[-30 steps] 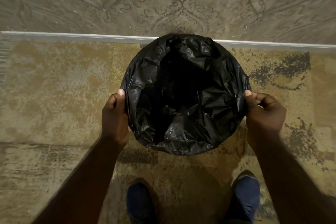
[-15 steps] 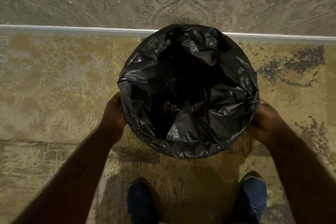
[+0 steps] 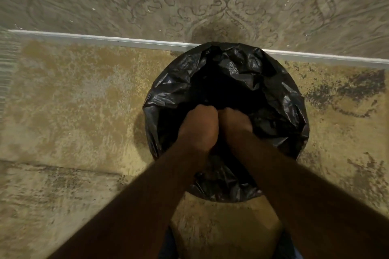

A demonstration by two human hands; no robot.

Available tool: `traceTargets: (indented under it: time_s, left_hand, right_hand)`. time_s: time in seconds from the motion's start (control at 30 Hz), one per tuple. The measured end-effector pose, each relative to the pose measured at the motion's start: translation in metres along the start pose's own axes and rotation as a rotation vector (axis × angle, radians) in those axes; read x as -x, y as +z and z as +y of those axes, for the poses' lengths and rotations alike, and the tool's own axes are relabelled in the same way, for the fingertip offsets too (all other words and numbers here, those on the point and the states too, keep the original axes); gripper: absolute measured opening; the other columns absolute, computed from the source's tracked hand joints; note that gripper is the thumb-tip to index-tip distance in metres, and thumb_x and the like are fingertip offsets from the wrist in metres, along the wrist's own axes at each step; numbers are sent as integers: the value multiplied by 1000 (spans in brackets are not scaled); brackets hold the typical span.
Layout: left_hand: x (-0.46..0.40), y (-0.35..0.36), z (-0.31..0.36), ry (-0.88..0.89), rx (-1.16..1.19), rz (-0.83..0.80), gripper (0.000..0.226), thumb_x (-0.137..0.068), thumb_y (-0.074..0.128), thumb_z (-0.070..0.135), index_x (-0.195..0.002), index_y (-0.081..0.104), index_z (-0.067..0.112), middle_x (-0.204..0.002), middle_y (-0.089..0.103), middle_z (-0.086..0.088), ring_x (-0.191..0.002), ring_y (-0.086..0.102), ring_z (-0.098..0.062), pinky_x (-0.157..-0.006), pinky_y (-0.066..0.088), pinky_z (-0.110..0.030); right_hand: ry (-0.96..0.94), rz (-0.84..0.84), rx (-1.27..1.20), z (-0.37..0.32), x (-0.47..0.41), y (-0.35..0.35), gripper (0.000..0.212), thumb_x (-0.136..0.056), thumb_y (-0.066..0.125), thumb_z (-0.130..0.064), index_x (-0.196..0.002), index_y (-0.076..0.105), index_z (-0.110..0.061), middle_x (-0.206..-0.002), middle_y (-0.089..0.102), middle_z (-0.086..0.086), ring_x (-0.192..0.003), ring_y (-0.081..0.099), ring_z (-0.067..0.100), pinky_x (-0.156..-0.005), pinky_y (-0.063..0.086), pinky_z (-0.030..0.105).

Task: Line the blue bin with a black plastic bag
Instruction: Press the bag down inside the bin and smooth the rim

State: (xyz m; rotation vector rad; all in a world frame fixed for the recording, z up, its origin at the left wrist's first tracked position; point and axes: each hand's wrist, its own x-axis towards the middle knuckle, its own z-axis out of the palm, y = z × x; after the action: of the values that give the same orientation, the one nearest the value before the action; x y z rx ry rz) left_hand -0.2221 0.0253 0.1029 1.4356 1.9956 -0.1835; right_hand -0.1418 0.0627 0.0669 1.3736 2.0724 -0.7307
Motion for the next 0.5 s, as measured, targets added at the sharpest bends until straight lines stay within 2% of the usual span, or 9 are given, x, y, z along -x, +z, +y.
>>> traceTargets:
  time_s: [0.07, 0.13, 0.3, 0.4, 0.5]
  left_hand:
    - [-19, 13, -1, -15, -129, -93, 33, -100, 37, 10, -120, 64, 6, -124, 62, -16, -114, 61, -32, -90, 48, -39]
    - [-29, 26, -12, 26, -308, -122, 36, -102, 38, 16, -131, 58, 10, -137, 53, -14, -127, 51, -32, -101, 41, -41]
    - [-42, 42, -52, 111, -484, -137, 46, -103, 38, 19, -147, 35, 9, -155, 31, -13, -143, 28, -30, -115, 21, -38]
    - [-50, 43, -55, 112, -537, -308, 63, -100, 45, 36, -155, 21, 15, -161, 20, -11, -147, 19, -28, -118, 17, -38]
    - [-56, 38, -52, 114, -410, -340, 61, -97, 50, 41, -151, 31, 19, -154, 30, -9, -144, 26, -27, -116, 21, -40]
  right_hand:
    - [64, -88, -35, 2, -24, 14, 39, -100, 39, -19, -136, 54, -16, -142, 52, 11, -129, 51, 30, -99, 44, 39]
    - [88, -126, 27, 7, -41, 29, 43, -102, 35, -19, -143, 45, -14, -150, 42, 11, -137, 42, 30, -105, 39, 39]
    - [56, -292, 215, 28, -53, 65, 66, -104, 33, -33, -155, 1, -5, -162, -1, 20, -150, 3, 35, -119, 11, 40]
    - [105, -327, 97, 38, -57, 81, 61, -106, 25, -32, -155, -1, -8, -163, -6, 18, -150, -2, 34, -119, 5, 41]
    - [143, -354, 71, 43, -65, 87, 60, -106, 23, -33, -155, -2, -8, -163, -8, 14, -151, -5, 31, -121, 1, 42]
